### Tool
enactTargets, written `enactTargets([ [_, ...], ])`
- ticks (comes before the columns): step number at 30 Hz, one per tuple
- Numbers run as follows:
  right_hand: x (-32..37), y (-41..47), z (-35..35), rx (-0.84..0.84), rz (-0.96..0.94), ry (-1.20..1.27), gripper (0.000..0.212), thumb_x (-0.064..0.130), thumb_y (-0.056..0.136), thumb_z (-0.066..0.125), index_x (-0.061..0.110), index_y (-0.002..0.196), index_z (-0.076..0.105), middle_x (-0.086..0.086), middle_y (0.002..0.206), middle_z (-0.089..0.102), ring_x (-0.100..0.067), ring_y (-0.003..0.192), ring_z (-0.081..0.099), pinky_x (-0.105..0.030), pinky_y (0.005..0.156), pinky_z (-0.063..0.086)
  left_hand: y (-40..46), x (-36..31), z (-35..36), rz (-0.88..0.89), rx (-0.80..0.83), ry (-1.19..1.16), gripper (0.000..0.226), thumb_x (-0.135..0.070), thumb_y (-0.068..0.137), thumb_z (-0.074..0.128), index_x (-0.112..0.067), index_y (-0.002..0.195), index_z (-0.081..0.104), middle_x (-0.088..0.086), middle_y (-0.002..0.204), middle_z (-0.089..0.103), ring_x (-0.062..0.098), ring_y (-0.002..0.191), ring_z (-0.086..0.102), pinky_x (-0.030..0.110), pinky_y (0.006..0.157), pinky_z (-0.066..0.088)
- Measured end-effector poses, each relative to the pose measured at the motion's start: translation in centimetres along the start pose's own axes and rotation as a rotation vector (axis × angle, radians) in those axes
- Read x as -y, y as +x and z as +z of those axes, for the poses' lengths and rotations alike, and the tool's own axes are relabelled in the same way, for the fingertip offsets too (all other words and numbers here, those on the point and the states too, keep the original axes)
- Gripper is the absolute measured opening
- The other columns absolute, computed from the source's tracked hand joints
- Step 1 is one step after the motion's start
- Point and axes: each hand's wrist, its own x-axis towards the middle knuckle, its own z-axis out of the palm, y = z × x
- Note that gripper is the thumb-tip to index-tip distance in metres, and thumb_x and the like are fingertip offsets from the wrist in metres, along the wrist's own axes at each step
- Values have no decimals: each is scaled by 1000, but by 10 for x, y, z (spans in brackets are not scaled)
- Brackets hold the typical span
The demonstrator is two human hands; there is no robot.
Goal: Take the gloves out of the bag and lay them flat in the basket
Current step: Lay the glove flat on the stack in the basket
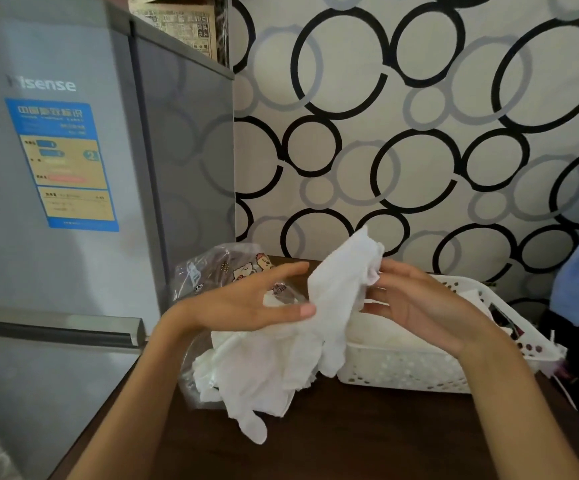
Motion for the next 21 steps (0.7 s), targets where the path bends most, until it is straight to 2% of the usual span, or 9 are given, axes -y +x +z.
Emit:
enactTargets([
  [2, 1, -3, -2, 58, -53, 49, 36, 21, 78, 63, 11, 113, 67, -12, 115, 67, -26, 106, 64, -35, 89, 54, 5, -7, 8, 55, -48, -99, 57, -73, 82, 43, -44, 131, 46, -22, 126, 56, -4, 115, 53, 18, 99, 42],
  [6, 3, -11, -16, 145, -121, 93, 53, 41, 63, 83, 15, 107, 73, -14, 114, 67, -26, 105, 64, -33, 83, 55, 13, -23, 20, 100, -232, -364, 22, -30, 91, 58, -12, 100, 67, -3, 94, 72, 8, 85, 65, 17, 74, 47],
  [8, 5, -13, -23, 132, -106, 140, 66, 58, 67, 75, 18, 118, 68, -23, 116, 61, -29, 110, 60, -34, 85, 54, 13, -30, 21, 126, -326, -426, 14, -24, 91, 60, -11, 94, 66, 6, 86, 69, 17, 76, 61, 24, 70, 47],
  [11, 9, -15, -25, 106, -91, 199, 84, 80, 71, 37, 20, 122, 65, -15, 123, 62, -22, 116, 59, -33, 90, 52, 14, -37, 21, 144, -388, -397, 16, -24, 92, 61, -9, 96, 65, 13, 91, 71, 32, 79, 64, 40, 78, 52],
  [14, 10, -17, -18, 52, -47, 165, 73, 72, 74, 37, 19, 111, 72, -4, 119, 67, -16, 113, 62, -31, 93, 51, 16, -38, 23, 137, -386, -323, 17, -24, 91, 62, -9, 97, 66, 10, 85, 72, 19, 75, 67, 33, 77, 53],
  [16, 6, -15, -15, 60, -85, -114, 51, 57, 79, 60, 27, 120, 65, 2, 125, 64, -10, 112, 62, -27, 91, 51, 17, -38, 24, 110, -388, -326, 15, -25, 91, 62, -11, 95, 67, 7, 82, 73, 19, 73, 69, 31, 73, 55],
  [18, 6, -13, -10, 72, -123, -428, 60, 46, 71, 77, 40, 126, 53, 16, 128, 59, -3, 114, 59, -25, 90, 51, 17, -35, 23, 66, -390, -358, 15, -27, 90, 63, -14, 93, 69, 6, 81, 74, 19, 71, 70, 28, 69, 54],
  [19, 7, -13, -6, 61, -123, -514, 64, 42, 68, 81, 43, 124, 52, 22, 124, 59, 1, 112, 58, -23, 89, 52, 16, -34, 23, 45, -385, -370, 15, -27, 90, 63, -14, 93, 70, 6, 81, 75, 17, 70, 70, 26, 69, 54],
  [21, 10, -12, -3, -36, -167, -585, 44, 34, 71, 79, 38, 112, 63, 20, 108, 67, 1, 99, 64, -20, 82, 54, 14, -32, 20, 20, -366, -360, 17, -29, 88, 64, -15, 93, 72, 5, 81, 75, 13, 70, 70, 23, 70, 54],
])
